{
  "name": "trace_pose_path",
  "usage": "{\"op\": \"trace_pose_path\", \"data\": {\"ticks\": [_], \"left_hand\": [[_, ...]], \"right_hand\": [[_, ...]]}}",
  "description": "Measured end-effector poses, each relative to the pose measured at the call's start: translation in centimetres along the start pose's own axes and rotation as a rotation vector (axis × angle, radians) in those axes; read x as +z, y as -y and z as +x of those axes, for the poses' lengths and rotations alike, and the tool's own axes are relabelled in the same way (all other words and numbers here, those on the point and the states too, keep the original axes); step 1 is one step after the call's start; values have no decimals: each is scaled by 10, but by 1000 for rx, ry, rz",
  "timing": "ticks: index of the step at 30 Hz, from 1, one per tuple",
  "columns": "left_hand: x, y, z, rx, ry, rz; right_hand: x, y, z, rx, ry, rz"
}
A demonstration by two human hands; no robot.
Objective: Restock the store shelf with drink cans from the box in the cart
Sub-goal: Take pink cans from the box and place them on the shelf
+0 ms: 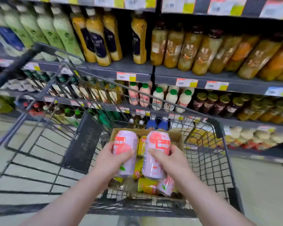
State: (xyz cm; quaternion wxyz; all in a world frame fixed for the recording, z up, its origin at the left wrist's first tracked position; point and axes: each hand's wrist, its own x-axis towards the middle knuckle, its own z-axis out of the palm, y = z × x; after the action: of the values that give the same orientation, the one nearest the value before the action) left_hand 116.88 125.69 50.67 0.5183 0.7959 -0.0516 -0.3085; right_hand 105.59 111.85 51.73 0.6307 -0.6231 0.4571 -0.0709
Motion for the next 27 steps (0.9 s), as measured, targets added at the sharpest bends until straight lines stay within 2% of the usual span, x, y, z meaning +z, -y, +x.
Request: {"op": "trace_pose_path", "data": {"ticks": [7,14,19,27], "left_hand": [[-54,-66,-108,132,-120,-158],[-154,-110,-170,279,-279,-223],[-259,-117,-187,353,-408,-197],[-476,-87,-195,412,-553,-189]], "right_hand": [[-5,91,-100,-246,139,-69],[40,164,-172,-431,236,-96],[124,207,-206,-524,294,-92],[326,255,-259,-579,395,-12]]}}
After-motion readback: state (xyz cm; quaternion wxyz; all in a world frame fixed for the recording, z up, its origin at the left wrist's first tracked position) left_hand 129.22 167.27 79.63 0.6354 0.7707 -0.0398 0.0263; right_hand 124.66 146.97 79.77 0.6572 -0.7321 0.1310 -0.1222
